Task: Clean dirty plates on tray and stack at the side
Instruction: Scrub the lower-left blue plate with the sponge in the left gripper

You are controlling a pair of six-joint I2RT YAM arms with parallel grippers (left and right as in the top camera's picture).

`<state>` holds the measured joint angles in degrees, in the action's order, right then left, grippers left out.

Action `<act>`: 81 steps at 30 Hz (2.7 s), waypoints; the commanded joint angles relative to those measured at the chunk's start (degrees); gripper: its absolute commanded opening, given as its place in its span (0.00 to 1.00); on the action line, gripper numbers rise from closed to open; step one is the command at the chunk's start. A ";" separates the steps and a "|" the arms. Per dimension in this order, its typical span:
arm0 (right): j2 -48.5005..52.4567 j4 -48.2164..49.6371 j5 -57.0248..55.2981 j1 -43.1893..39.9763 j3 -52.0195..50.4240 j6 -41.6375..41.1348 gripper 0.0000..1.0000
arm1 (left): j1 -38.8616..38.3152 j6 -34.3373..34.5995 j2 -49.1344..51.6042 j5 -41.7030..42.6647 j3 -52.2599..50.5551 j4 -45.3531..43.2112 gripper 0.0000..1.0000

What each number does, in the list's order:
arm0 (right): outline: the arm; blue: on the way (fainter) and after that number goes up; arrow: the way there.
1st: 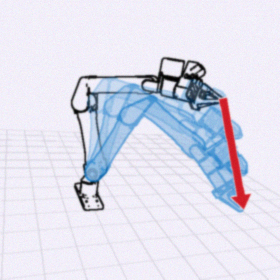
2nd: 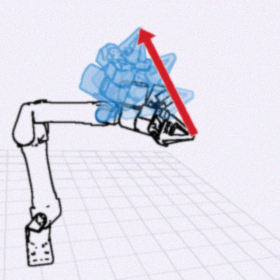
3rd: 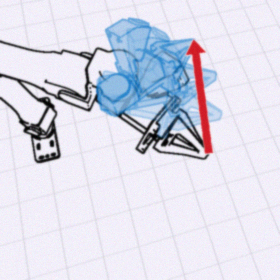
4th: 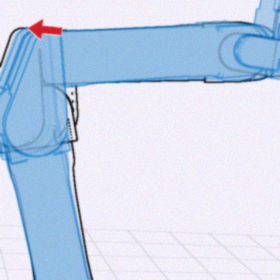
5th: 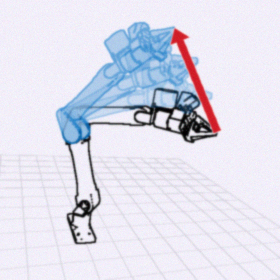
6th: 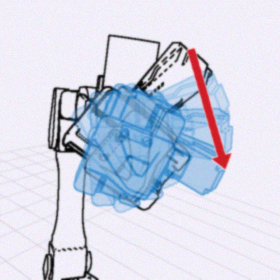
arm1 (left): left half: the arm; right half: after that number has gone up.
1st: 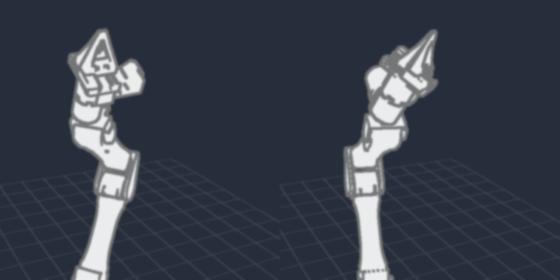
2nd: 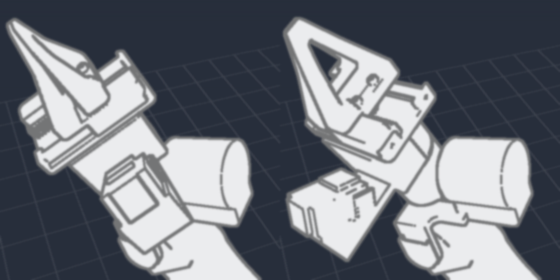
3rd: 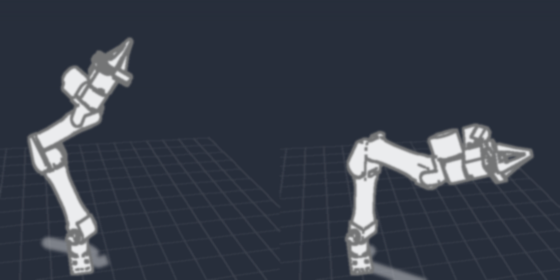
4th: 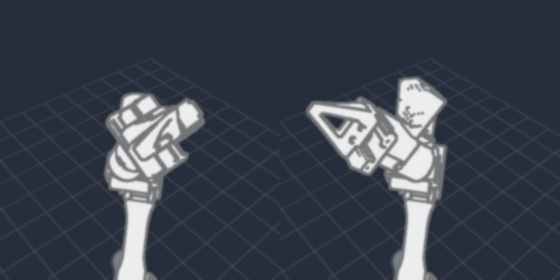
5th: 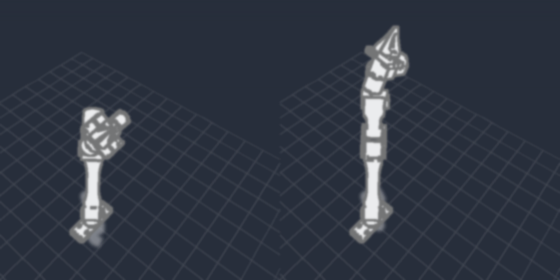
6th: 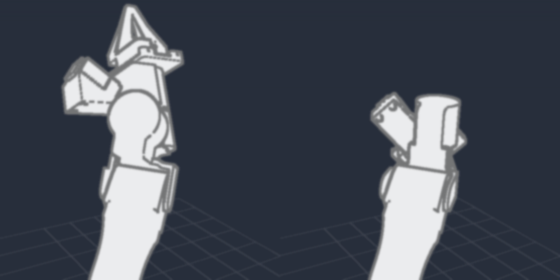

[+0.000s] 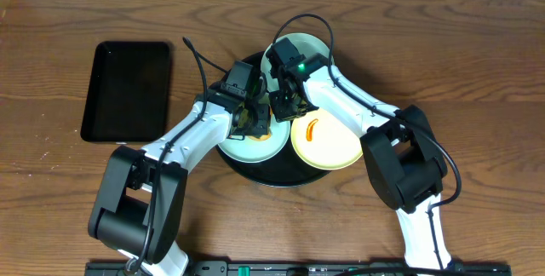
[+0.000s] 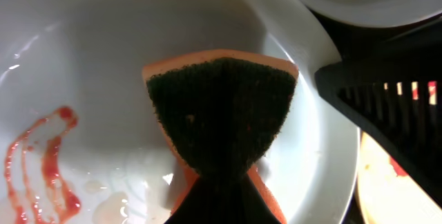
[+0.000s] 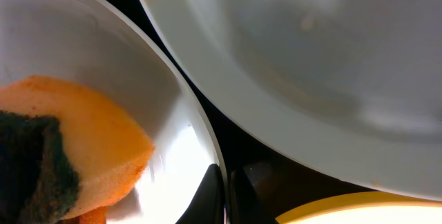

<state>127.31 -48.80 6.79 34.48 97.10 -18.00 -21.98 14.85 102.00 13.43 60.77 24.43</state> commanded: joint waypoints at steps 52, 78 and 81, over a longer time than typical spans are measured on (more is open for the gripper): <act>0.98 0.13 -0.55 0.44 -0.20 -0.17 0.01 | 0.02 8.41 1.99 -10.40 -0.66 -2.78 0.08; 0.98 -0.17 -0.55 0.39 -0.20 -0.20 0.01 | 1.18 1.33 2.25 -36.68 -0.09 5.53 0.08; 0.98 -0.09 -0.55 0.39 -0.20 -0.17 0.01 | 1.16 1.95 0.07 -36.63 0.33 6.36 0.08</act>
<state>127.31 -48.77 6.79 34.48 97.10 -18.00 -21.82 17.06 104.25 -18.00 60.77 29.32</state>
